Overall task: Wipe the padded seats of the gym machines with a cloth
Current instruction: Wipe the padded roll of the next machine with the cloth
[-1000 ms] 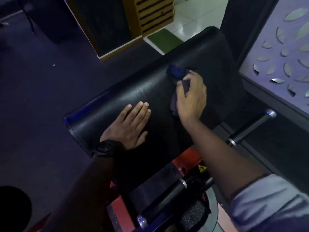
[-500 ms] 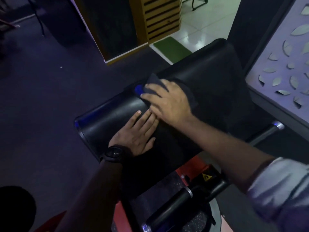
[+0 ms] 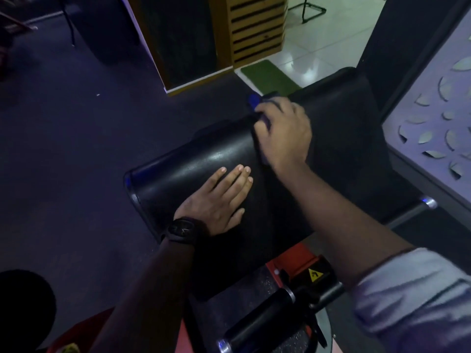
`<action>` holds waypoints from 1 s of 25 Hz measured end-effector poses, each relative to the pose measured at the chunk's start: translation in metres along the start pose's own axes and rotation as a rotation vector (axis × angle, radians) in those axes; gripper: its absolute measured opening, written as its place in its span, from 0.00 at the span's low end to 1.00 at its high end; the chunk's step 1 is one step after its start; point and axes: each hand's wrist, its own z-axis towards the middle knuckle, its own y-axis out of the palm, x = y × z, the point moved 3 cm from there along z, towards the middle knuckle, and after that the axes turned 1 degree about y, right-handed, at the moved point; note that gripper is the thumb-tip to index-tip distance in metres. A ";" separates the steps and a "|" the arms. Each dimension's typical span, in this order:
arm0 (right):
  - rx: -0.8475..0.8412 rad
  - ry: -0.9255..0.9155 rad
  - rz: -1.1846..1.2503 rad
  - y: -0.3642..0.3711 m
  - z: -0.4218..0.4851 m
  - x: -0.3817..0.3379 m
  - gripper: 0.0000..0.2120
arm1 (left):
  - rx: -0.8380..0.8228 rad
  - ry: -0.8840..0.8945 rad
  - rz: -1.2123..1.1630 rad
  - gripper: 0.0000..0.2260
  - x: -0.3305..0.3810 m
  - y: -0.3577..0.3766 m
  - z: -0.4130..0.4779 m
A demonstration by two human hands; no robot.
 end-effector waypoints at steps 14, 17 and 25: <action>-0.087 0.317 0.070 -0.010 -0.079 0.017 0.38 | 0.005 -0.004 0.010 0.30 -0.002 -0.001 0.000; 0.028 0.501 0.123 -0.035 -0.086 0.052 0.37 | -0.004 -0.003 0.002 0.30 -0.001 -0.001 0.001; -0.144 0.306 -0.212 -0.032 -0.076 -0.005 0.42 | -0.027 -0.010 0.010 0.30 -0.001 -0.001 0.003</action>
